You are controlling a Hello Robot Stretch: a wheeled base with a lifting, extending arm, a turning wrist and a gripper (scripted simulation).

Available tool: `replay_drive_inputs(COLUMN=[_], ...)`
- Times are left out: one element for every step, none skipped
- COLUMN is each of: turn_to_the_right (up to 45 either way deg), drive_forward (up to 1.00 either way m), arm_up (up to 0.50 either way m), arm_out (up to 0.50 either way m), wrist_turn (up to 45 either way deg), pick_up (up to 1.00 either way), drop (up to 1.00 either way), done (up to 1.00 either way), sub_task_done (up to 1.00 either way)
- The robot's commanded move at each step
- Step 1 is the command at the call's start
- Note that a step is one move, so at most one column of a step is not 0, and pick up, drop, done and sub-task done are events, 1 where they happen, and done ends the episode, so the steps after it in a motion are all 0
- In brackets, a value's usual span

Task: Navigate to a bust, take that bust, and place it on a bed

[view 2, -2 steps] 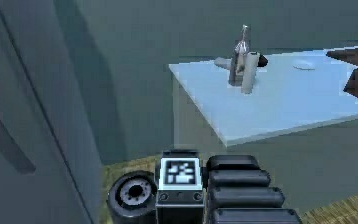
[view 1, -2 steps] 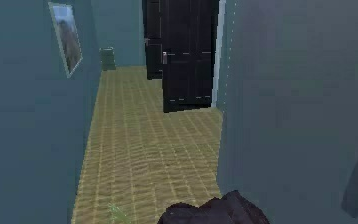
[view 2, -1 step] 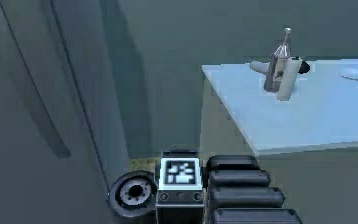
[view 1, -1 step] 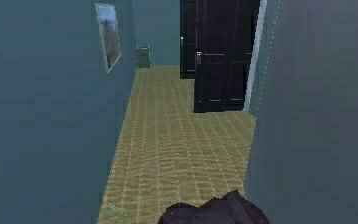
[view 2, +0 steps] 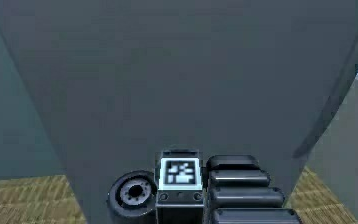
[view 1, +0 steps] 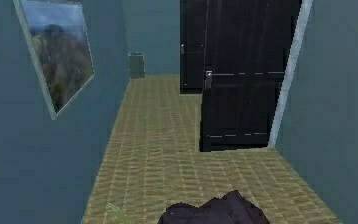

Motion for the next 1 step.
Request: replay_drive_inputs(turn_to_the_right=[0.0], drive_forward=[1.00], arm_up=[0.00], arm_out=[0.00], wrist_turn=[0.0], pick_up=[0.00], drop=[0.00], done=[0.00], sub_task_done=[0.00])
